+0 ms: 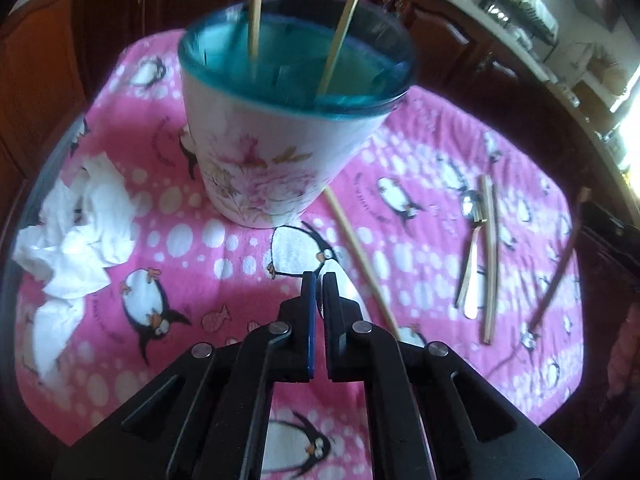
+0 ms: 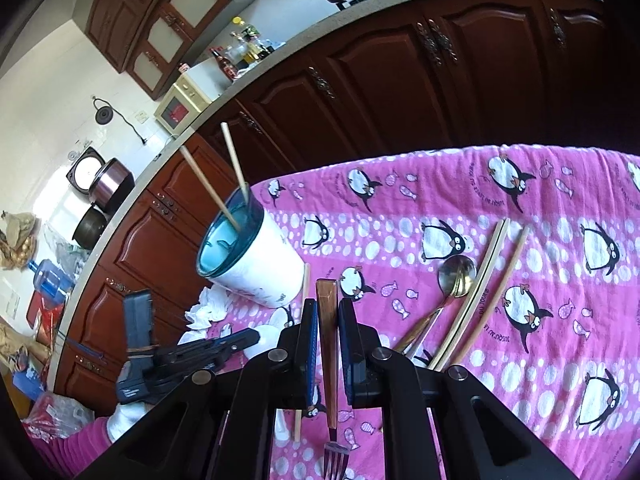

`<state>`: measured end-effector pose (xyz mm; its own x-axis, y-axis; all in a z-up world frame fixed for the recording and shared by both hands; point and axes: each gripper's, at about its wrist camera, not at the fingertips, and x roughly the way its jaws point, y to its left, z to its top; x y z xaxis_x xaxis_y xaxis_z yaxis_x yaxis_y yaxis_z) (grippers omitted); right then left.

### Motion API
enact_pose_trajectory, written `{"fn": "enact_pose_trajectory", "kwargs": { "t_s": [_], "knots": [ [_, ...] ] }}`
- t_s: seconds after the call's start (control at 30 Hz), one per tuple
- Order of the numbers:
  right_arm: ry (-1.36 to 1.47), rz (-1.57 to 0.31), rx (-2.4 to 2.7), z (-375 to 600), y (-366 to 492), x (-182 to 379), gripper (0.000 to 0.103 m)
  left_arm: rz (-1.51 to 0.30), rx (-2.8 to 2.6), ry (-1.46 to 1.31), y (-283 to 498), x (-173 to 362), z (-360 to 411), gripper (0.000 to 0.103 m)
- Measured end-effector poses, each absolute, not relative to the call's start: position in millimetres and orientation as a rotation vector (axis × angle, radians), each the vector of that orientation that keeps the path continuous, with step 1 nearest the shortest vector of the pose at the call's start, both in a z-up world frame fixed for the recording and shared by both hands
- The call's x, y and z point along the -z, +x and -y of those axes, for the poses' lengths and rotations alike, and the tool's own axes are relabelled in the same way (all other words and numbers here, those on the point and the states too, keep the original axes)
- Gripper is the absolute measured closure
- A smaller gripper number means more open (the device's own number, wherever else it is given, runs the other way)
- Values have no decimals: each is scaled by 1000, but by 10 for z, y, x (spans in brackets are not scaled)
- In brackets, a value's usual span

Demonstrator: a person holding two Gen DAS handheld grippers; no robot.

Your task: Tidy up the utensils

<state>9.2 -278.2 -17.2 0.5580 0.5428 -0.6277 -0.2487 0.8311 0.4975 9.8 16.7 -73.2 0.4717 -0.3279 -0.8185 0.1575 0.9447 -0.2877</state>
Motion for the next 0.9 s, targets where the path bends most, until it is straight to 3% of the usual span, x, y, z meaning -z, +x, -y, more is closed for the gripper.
{"fn": "enact_pose_trajectory", "kwargs": {
  "t_s": [0.43,0.9],
  "knots": [
    [344,-788,-509,2712,-92,-146,93,-862,329,-217,-275,-85,-348,102],
    [256,-680,-557,2461,38,-814,93,-669,254,-223,-105,-865,-648,102]
  ]
}}
